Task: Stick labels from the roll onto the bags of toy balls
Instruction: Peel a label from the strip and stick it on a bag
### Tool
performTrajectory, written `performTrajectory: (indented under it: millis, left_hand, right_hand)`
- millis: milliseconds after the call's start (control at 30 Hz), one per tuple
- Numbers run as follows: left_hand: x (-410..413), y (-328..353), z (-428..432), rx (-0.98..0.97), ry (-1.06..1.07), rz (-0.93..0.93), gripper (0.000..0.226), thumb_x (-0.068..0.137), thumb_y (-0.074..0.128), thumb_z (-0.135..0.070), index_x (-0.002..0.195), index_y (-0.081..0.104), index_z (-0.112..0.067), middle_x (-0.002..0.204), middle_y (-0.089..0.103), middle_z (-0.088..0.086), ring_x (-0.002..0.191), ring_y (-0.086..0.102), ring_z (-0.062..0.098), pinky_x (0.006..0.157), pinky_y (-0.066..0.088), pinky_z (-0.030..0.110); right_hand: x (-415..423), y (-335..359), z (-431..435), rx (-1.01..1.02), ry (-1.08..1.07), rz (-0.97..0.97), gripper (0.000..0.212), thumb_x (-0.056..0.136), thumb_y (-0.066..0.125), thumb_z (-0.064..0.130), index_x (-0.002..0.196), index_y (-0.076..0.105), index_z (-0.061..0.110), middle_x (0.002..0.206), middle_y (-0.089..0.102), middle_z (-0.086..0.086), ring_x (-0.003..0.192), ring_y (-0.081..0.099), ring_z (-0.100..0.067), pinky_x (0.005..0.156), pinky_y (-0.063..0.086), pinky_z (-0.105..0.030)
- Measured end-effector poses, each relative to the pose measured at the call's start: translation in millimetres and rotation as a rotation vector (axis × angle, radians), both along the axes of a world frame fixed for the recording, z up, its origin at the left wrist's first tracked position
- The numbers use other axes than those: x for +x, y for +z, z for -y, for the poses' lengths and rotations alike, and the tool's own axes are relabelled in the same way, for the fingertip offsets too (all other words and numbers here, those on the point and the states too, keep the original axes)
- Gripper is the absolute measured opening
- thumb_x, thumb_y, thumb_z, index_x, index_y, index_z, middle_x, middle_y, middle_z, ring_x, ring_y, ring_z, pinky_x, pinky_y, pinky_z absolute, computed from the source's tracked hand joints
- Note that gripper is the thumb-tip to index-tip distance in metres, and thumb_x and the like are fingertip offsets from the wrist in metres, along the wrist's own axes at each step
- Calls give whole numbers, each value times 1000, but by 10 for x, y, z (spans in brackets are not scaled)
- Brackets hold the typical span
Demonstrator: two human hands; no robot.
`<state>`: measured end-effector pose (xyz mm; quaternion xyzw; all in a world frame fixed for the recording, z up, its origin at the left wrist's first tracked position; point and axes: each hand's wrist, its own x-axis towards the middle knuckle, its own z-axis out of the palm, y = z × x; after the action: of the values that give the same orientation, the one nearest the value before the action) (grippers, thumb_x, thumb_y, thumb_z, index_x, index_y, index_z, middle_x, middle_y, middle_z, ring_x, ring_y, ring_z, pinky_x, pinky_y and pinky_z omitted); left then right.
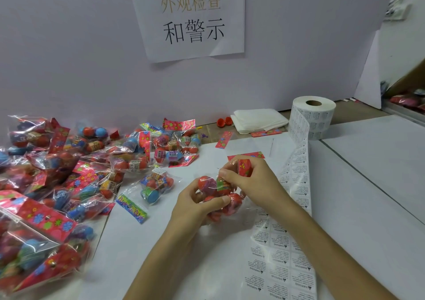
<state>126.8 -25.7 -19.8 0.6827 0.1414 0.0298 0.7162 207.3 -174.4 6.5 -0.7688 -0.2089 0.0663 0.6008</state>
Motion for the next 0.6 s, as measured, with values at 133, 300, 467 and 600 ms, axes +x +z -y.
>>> performTrajectory:
  millis: [133, 300, 467, 600]
  left_hand:
    - [4, -11, -26, 3, 59, 3, 54, 67, 93, -14, 114, 69, -21, 104, 78, 6, 95, 76, 28, 72, 62, 41]
    - [2, -21, -30, 14, 46, 4, 48, 74, 90, -16, 115, 68, -25, 100, 79, 0, 93, 77, 22, 76, 63, 41]
    - [-5, -18, -24, 49, -30, 35, 65, 58, 91, -41, 117, 67, -28, 104, 78, -5, 99, 75, 17, 80, 62, 34]
    - [-4, -31, -20, 39, -59, 39, 75, 52, 95, -40, 118, 66, -21, 107, 78, 2, 101, 75, 23, 88, 62, 46]
  right_hand:
    - [-5, 9, 0, 26, 37, -7, 6, 89, 76, 33, 90, 75, 28, 88, 75, 8, 84, 71, -10, 76, 55, -30]
    - [-15, 4, -4, -15, 13, 51, 5, 88, 77, 29, 92, 76, 26, 90, 75, 10, 91, 71, -9, 87, 59, -33]
    - [8, 5, 22, 17, -5, 32, 2, 88, 78, 23, 87, 76, 24, 85, 76, 7, 84, 73, -10, 83, 60, -32]
    - [17, -4, 19, -19, -1, 50, 7, 87, 79, 20, 82, 76, 24, 80, 75, 9, 80, 72, -9, 81, 60, -33]
